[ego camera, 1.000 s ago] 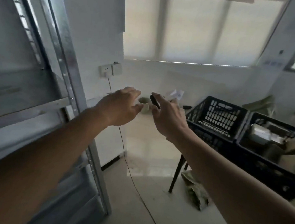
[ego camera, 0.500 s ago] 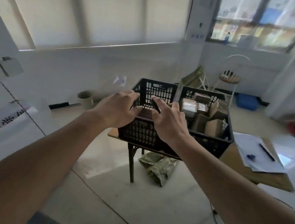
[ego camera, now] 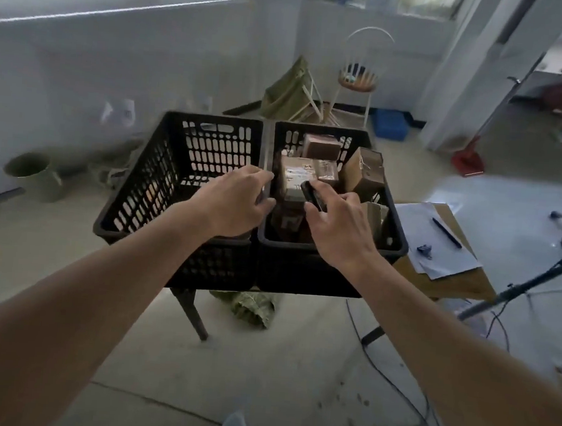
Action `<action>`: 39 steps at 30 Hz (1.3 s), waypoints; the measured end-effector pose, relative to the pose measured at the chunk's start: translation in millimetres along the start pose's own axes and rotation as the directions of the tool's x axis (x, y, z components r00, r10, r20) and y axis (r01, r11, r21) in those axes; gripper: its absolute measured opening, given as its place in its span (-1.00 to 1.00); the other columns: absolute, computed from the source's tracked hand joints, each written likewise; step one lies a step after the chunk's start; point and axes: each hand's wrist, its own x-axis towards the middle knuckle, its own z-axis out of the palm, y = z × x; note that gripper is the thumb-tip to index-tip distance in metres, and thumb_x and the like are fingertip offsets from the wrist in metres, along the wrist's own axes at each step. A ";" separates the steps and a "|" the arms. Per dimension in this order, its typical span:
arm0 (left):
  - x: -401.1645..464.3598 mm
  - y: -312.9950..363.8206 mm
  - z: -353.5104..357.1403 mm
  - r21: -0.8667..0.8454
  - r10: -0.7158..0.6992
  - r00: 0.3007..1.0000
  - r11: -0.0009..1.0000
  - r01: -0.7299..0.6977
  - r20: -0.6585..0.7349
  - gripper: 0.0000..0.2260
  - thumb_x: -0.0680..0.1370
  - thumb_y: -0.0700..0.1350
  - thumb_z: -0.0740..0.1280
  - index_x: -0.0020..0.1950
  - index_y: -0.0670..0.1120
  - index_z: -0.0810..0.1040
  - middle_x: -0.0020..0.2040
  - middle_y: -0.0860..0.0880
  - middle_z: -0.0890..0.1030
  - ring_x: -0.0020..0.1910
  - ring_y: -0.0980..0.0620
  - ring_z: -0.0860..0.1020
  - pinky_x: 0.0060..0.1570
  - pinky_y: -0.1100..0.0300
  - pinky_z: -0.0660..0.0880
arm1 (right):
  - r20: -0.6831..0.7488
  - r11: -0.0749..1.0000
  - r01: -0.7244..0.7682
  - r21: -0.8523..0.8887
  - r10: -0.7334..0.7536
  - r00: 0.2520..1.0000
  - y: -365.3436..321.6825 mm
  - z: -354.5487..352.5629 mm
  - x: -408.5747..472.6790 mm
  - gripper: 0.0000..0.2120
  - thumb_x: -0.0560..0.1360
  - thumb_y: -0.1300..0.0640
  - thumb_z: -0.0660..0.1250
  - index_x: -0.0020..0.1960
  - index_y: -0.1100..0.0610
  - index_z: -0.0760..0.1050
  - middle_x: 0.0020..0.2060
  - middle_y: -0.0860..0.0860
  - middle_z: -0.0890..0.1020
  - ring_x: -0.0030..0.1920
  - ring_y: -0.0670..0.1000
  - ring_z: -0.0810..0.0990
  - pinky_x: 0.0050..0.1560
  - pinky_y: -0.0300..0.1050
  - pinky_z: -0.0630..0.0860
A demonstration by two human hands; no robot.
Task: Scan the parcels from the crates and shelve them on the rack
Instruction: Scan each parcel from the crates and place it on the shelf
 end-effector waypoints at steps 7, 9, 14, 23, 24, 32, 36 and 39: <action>78.9 -7.9 46.5 0.026 -0.009 0.993 1.000 0.006 0.115 -0.48 0.68 0.10 0.29 0.60 -0.05 0.33 0.52 -0.05 0.43 0.46 -0.11 0.45 0.41 -0.08 0.45 | 0.104 0.991 -0.126 0.051 0.120 0.987 39.3 12.5 68.0 -0.51 0.73 -0.15 0.20 0.65 -0.21 0.27 0.39 0.22 0.47 0.32 0.23 0.53 0.40 0.11 0.43; 101.8 -9.3 58.7 0.027 -0.039 0.990 0.999 0.036 0.135 -0.46 0.68 0.10 0.28 0.62 -0.04 0.31 0.52 -0.05 0.43 0.47 -0.11 0.44 0.42 -0.10 0.45 | 0.134 0.991 -0.125 0.049 0.117 0.984 49.2 14.8 91.2 -0.51 0.73 -0.16 0.20 0.65 -0.22 0.27 0.40 0.22 0.46 0.32 0.26 0.53 0.43 0.13 0.45; 153.2 -9.4 90.2 0.037 -0.194 0.968 0.981 0.191 0.158 -0.48 0.69 0.06 0.26 0.63 -0.06 0.29 0.52 -0.08 0.42 0.47 -0.13 0.43 0.43 -0.10 0.43 | 0.228 0.997 -0.078 0.025 0.070 0.971 76.8 22.1 150.7 -0.49 0.73 -0.18 0.20 0.65 -0.24 0.24 0.41 0.19 0.44 0.33 0.32 0.51 0.42 0.27 0.45; 207.8 3.0 128.0 0.025 -0.448 0.890 0.894 0.448 0.088 -0.53 0.67 -0.05 0.28 0.55 -0.12 0.33 0.36 -0.17 0.49 0.30 -0.24 0.53 0.19 -0.11 0.48 | 0.391 0.979 -0.070 0.191 -0.010 0.920 111.3 25.1 225.0 -0.52 0.72 -0.16 0.22 0.62 -0.19 0.33 0.42 0.10 0.53 0.39 0.19 0.52 0.44 0.18 0.47; 211.4 3.5 130.8 -0.018 -0.477 0.875 0.877 0.480 0.077 -0.57 0.67 -0.04 0.29 0.51 -0.12 0.36 0.33 -0.17 0.52 0.28 -0.23 0.53 0.18 -0.09 0.47 | 0.402 0.972 -0.076 0.223 -0.020 0.915 112.5 24.4 230.0 -0.53 0.72 -0.16 0.23 0.61 -0.18 0.34 0.42 0.04 0.55 0.38 0.13 0.53 0.41 0.11 0.49; 228.5 4.4 148.4 -0.527 -0.639 0.704 0.501 0.686 0.309 -0.42 0.66 0.06 0.38 0.62 0.02 0.25 0.40 -0.02 0.57 0.31 -0.05 0.58 0.37 -0.05 0.50 | 0.514 0.912 -0.227 0.343 0.021 0.858 117.4 10.7 253.2 -0.53 0.69 -0.17 0.28 0.58 -0.17 0.37 0.42 -0.04 0.55 0.31 0.06 0.59 0.39 0.15 0.55; 232.9 7.1 147.1 -0.628 -0.610 0.705 0.400 0.668 0.361 -0.25 0.66 -0.06 0.41 0.71 0.09 0.03 0.45 -0.04 0.54 0.32 -0.05 0.59 0.41 -0.13 0.49 | 0.587 0.866 -0.351 0.355 0.085 0.805 116.1 -2.7 256.7 -0.52 0.67 -0.18 0.29 0.57 -0.16 0.38 0.34 0.01 0.58 0.17 0.11 0.64 0.24 0.08 0.63; 233.2 11.1 145.2 -0.668 -0.615 0.706 0.364 0.649 0.350 -0.20 0.67 -0.05 0.39 0.70 0.26 -0.09 0.42 -0.04 0.55 0.26 -0.06 0.62 0.37 -0.16 0.52 | 0.601 0.852 -0.383 0.356 0.105 0.792 117.5 -9.0 259.0 -0.55 0.69 -0.15 0.28 0.57 -0.17 0.39 0.29 -0.01 0.58 0.24 0.13 0.62 0.30 0.12 0.62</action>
